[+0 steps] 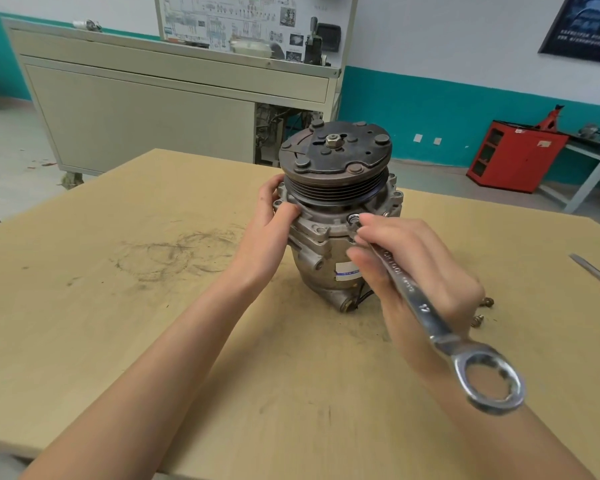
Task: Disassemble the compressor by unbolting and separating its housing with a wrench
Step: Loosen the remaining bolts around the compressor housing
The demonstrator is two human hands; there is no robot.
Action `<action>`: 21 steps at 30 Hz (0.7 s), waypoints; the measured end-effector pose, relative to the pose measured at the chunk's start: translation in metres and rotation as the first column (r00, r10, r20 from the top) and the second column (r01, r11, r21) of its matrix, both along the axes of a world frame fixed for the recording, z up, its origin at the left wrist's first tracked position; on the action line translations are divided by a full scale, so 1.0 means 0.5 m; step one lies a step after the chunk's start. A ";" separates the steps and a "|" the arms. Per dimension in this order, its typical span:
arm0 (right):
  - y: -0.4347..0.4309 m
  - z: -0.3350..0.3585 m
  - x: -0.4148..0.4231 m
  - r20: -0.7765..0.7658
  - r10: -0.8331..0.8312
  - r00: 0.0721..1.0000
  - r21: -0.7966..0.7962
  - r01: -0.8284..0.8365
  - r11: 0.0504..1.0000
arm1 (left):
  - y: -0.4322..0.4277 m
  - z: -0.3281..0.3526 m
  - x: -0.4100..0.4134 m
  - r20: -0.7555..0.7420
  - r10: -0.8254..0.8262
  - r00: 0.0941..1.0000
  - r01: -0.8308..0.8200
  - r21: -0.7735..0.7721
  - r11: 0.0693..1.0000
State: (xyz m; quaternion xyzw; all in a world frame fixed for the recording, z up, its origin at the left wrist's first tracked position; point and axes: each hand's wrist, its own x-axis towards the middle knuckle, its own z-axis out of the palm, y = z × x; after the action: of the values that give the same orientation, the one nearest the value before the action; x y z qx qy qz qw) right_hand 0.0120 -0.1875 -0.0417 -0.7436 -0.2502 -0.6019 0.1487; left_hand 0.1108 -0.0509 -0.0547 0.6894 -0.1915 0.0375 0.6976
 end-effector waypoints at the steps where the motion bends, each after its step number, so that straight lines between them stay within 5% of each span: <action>1: 0.002 -0.002 0.003 0.021 -0.014 1.000 0.002 0.014 1.000 | 0.000 0.000 0.001 -0.003 0.001 1.000 -0.001 0.001 1.000; 3: 0.003 -0.006 0.009 0.015 0.033 0.999 0.063 -0.034 0.997 | 0.000 -0.001 0.000 -0.006 0.006 1.000 -0.006 0.006 1.000; 5: -0.004 -0.002 0.015 -0.092 0.247 0.965 0.245 -0.218 0.945 | 0.002 -0.001 -0.001 -0.003 0.007 1.000 -0.006 0.011 1.000; 7: -0.024 0.017 0.023 -0.183 0.551 0.814 0.561 -0.374 0.739 | 0.003 -0.001 -0.001 0.002 0.003 1.000 -0.003 0.012 1.000; 9: -0.049 0.041 0.039 -0.192 0.744 0.641 0.803 -0.334 0.494 | 0.004 -0.002 0.000 -0.002 0.000 1.000 0.000 0.010 1.000; 15: -0.065 0.056 0.063 -0.102 0.862 0.497 0.962 -0.172 0.212 | 0.002 0.001 0.000 -0.009 0.001 1.000 -0.001 0.003 1.000; 17: -0.065 0.054 0.052 -0.044 0.806 0.591 0.956 -0.209 0.206 | 0.001 0.001 -0.001 -0.007 0.001 1.000 -0.001 0.003 1.000; 21: -0.029 0.044 0.027 -0.063 0.573 0.817 0.855 -0.252 0.454 | 0.001 0.001 0.000 -0.005 0.000 1.000 0.000 0.003 1.000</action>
State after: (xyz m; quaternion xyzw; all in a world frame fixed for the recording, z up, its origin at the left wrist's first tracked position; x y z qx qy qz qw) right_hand 0.0254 -0.2022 -0.0199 -0.5953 -0.0894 -0.4512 0.6588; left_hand 0.1106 -0.0504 -0.0544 0.6905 -0.1897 0.0357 0.6971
